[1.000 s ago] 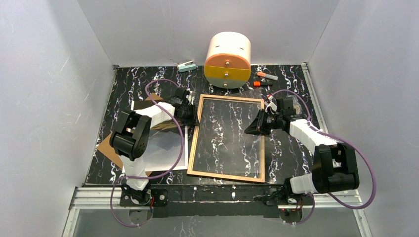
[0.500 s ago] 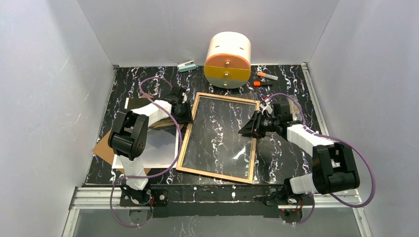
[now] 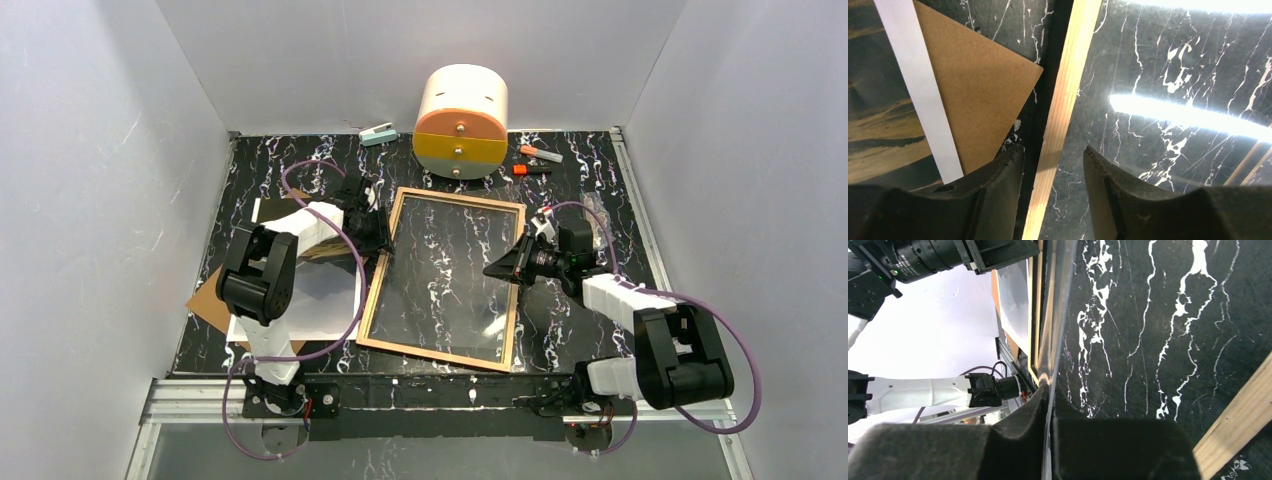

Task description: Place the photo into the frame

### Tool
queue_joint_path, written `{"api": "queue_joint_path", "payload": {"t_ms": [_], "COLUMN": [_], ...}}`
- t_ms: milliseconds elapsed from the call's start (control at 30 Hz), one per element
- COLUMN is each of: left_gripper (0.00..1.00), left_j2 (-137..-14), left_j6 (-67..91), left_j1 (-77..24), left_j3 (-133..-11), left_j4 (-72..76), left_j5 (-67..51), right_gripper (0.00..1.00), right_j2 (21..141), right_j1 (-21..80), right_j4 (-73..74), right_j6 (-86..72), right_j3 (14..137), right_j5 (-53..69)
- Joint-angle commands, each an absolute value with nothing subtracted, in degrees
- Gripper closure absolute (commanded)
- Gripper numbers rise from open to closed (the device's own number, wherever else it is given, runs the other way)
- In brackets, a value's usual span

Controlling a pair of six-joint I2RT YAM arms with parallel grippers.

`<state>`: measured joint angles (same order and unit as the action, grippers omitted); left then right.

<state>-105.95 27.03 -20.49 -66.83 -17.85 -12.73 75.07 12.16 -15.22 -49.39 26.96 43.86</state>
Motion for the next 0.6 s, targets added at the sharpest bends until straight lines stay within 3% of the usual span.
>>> {"api": "queue_joint_path", "payload": {"t_ms": [0,133,567], "left_gripper": [0.52,0.47,0.51], "left_j2": [-100.83,-98.51,-96.68], "left_j6": [26.38,26.28,27.60], "left_j1": [-20.48,-20.48,-20.45], "left_j3": [-68.07,-68.01,-65.53], "left_j4": [-22.29,-23.43,-23.73], "left_j5": [-10.42,-8.18,-3.65], "right_gripper": [0.91,0.99,0.99], "right_j2": [71.49,70.02,65.58], "right_j1": [12.53,12.48,12.64], "right_j4": [-21.13,-20.81,-23.05], "right_j6": [-51.46,-52.00,-53.05], "right_j3": [26.45,26.79,27.86], "right_j5": [43.87,44.04,48.75]}}
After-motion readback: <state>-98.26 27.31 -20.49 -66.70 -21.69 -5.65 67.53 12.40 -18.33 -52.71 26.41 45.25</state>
